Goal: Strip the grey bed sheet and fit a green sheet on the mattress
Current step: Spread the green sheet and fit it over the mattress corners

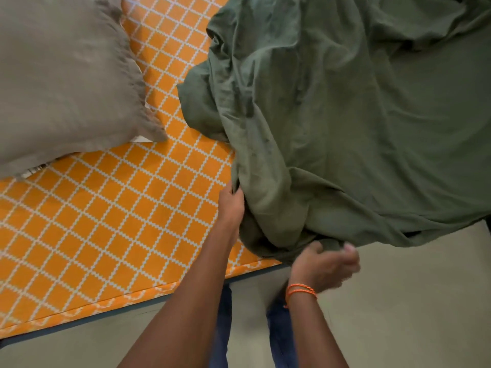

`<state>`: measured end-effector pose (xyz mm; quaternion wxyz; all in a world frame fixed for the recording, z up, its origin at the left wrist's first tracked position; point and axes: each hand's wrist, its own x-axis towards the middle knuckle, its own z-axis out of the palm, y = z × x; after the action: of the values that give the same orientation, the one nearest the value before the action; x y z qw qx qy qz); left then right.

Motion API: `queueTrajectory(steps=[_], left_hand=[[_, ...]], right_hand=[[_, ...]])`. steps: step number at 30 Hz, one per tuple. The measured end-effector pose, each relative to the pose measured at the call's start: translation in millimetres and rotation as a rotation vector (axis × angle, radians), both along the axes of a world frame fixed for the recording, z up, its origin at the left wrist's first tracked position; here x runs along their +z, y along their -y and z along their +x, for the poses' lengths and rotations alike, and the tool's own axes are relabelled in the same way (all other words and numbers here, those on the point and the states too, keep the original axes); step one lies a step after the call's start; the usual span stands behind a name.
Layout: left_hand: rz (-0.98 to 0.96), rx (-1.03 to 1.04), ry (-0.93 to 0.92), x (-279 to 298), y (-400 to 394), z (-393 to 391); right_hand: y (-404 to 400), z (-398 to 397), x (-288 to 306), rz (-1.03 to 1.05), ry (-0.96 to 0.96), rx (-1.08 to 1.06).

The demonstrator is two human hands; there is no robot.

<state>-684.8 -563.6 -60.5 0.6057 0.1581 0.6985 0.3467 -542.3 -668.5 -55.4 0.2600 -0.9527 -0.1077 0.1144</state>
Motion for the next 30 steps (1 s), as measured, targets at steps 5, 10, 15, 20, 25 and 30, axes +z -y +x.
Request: queueTrajectory(steps=[5,10,15,20,25,30], left_hand=[[-0.022,-0.017,0.015,-19,41,-9],[-0.050,-0.045,-0.052,-21,49,-24],[-0.119,-0.269,-0.565,-35,40,-36],[-0.200,-0.257,-0.730,-31,46,-36],[-0.128,-0.159,-0.833,-17,35,-27],[0.067,-0.147,-0.538,-39,-4,-30]], right_hand=[[-58,-71,16,0.044,0.064,0.843],[-131,-61,0,-0.149,-0.091,1.182],[-200,-4,24,-0.074,0.042,1.025],[-227,77,42,0.019,0.141,0.215],[-178,27,20,0.049,0.479,0.644],[-129,-40,-27,0.108,0.074,1.462]])
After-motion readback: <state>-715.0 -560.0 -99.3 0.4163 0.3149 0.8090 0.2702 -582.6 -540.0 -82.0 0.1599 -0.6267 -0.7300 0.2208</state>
